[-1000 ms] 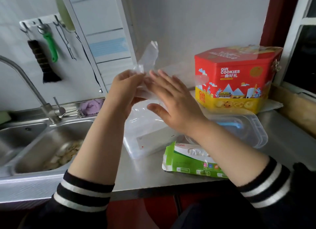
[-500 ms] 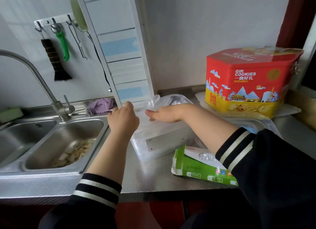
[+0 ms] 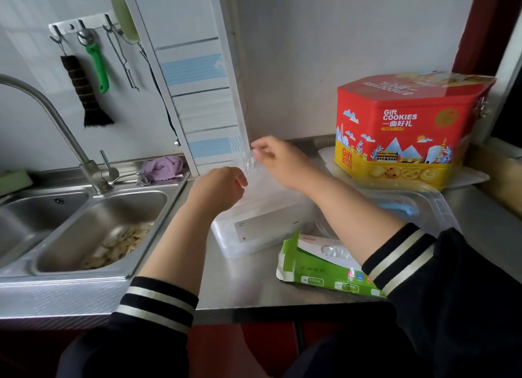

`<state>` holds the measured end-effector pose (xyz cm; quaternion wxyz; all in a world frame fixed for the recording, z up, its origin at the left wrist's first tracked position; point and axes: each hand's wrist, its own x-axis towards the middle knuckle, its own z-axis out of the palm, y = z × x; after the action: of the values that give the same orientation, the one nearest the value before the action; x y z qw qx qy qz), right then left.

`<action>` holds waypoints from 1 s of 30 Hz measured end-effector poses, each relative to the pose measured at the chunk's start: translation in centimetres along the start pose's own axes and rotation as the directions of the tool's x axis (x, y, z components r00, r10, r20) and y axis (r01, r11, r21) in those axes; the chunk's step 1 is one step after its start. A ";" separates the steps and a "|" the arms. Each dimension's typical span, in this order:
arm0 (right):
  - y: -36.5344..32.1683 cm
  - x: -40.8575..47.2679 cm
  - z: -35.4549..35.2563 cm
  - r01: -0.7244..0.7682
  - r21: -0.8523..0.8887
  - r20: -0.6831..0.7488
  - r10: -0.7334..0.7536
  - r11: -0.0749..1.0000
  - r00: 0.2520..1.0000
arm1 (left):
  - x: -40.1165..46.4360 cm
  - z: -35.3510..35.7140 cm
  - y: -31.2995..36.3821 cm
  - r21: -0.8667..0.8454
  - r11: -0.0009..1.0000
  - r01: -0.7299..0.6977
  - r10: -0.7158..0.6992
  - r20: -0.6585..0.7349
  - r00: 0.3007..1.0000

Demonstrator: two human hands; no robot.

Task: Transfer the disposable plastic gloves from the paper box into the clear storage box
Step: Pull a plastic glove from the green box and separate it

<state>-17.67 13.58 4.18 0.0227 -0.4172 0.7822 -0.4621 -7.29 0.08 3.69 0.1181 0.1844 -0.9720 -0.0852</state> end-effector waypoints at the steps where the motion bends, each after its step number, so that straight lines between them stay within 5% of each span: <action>1: -0.1 -0.4 -0.4 0.052 0.110 -0.129 -0.037 0.993 0.991 | 0.0 -0.1 0.1 -0.024 1.000 -0.005 0.005 -0.019 1.000; 4: -0.1 -2.9 -2.3 0.214 0.374 -0.445 -0.028 0.903 0.895 | -0.1 -0.3 0.5 -0.042 0.999 -0.006 0.001 -0.128 0.992; 6: 0.0 -5.5 -3.5 0.260 0.477 -0.521 0.032 0.840 0.853 | -0.3 -0.4 0.9 -0.013 0.999 -0.029 0.024 -0.259 0.966; 10: 1.3 -10.5 -5.0 0.038 0.472 -0.376 0.163 0.881 0.912 | -1.6 0.1 2.2 0.042 0.986 -0.163 0.156 -0.596 0.787; 13: 3.2 -13.6 -4.6 -0.220 0.211 -0.223 0.266 0.952 0.938 | -3.1 1.3 3.9 0.076 0.970 -0.229 0.204 -0.765 0.610; 15: 4.3 -15.0 -3.9 -0.343 0.009 -0.151 0.340 0.939 0.928 | -4.8 2.6 5.8 0.017 0.943 -0.332 0.212 -0.798 0.563; 18: 5.6 -15.9 -2.8 -0.426 -0.157 -0.004 0.431 0.891 0.902 | -7.9 5.9 8.7 -0.232 0.833 -0.503 0.243 -0.663 0.708; 21: 6.2 -16.2 -2.3 -0.418 -0.232 -0.004 0.429 0.878 0.903 | -9.5 9.6 9.8 -0.449 0.810 -0.378 0.273 -0.282 0.920; 23: 6.5 -16.5 -2.3 -0.409 -0.234 -0.027 0.415 0.882 0.909 | -9.7 11.7 9.5 -0.477 0.811 -0.339 0.294 -0.169 0.941; 30: 7.9 -16.9 -1.5 -0.374 -0.079 -0.139 0.361 0.924 0.922 | -9.6 13.8 9.2 -0.405 0.841 -0.358 0.285 -0.231 0.930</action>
<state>-12.29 27.81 -6.71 0.0397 -0.2346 0.8696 -0.4327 -5.37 13.80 -9.53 0.2477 -0.0071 -0.9314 -0.2666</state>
